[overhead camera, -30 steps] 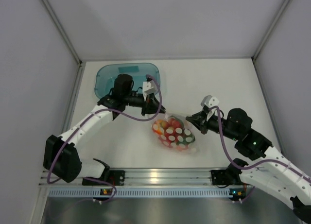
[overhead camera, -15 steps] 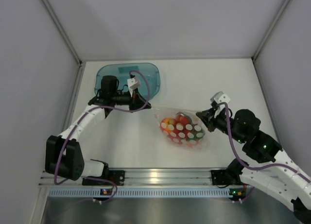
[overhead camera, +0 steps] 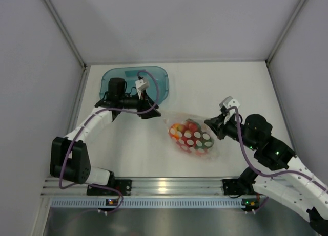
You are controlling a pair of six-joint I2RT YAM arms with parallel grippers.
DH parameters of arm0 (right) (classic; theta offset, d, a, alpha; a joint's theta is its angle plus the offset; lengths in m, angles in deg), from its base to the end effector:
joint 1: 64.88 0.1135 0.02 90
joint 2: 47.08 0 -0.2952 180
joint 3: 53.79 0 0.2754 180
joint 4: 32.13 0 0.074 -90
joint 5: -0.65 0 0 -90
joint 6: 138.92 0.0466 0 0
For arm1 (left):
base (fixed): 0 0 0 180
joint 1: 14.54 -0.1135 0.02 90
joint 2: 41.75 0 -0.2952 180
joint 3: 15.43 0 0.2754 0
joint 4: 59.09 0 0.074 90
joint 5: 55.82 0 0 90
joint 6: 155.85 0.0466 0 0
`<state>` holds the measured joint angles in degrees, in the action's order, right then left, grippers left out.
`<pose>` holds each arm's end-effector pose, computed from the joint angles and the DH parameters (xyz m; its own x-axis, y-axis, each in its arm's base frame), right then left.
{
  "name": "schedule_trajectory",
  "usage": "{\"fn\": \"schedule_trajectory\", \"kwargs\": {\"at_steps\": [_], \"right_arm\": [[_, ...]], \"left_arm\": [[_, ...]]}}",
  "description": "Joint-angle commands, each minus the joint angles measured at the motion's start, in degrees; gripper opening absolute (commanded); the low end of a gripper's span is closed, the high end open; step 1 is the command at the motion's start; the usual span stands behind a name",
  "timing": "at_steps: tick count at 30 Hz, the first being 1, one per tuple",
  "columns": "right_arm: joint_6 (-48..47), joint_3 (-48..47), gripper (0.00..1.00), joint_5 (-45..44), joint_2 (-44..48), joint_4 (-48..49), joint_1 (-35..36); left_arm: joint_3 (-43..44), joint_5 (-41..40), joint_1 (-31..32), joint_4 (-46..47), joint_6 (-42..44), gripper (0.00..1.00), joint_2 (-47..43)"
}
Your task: Open the zip-top bag and remove the fake food
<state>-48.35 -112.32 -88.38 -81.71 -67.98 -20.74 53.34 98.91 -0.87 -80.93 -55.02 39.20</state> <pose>0.1048 0.1028 0.3679 -0.1556 -0.1372 -0.9782 -0.7067 0.7074 0.0132 0.3015 -0.1167 0.2944 -0.3782 0.1745 -0.9091 0.9166 0.2086 -0.3412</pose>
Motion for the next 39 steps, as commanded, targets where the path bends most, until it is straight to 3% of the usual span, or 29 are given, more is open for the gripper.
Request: {"fn": "schedule_trajectory", "kwargs": {"at_steps": [1,3,5,8,13,20,26,39], "right_arm": [[-0.05,-0.89,0.00,7.71,0.79,6.04,0.86],[-2.69,-0.80,0.00,9.13,0.62,5.78,0.77],[-3.21,-0.89,0.00,10.19,0.27,5.78,0.77],[-4.01,-1.33,0.00,12.64,-0.78,5.42,0.77],[-4.97,-1.24,0.00,15.90,-1.14,5.42,0.77],[-5.32,-1.33,0.00,16.69,-1.58,5.25,0.77],[-5.33,-1.42,0.00,15.29,-1.32,4.99,0.77],[-5.41,-0.63,0.00,17.57,-0.44,5.60,0.77]], "left_arm": [[4.54,-2.73,3.53,2.66,-1.59,0.68,-2.02],[5.77,-9.24,6.70,2.66,-2.22,0.80,-2.89],[7.27,-14.54,11.28,3.37,-2.30,0.85,-3.16],[8.15,-13.40,12.96,7.12,-4.76,0.86,-3.16],[7.71,-18.85,16.02,13.12,-7.67,0.88,-3.78],[9.82,-13.50,16.47,14.53,-8.02,0.86,-2.02],[7.90,-2.07,16.47,14.53,-6.09,0.81,-2.28],[7.10,-6.82,16.47,14.53,-5.91,0.77,-0.09]]}}
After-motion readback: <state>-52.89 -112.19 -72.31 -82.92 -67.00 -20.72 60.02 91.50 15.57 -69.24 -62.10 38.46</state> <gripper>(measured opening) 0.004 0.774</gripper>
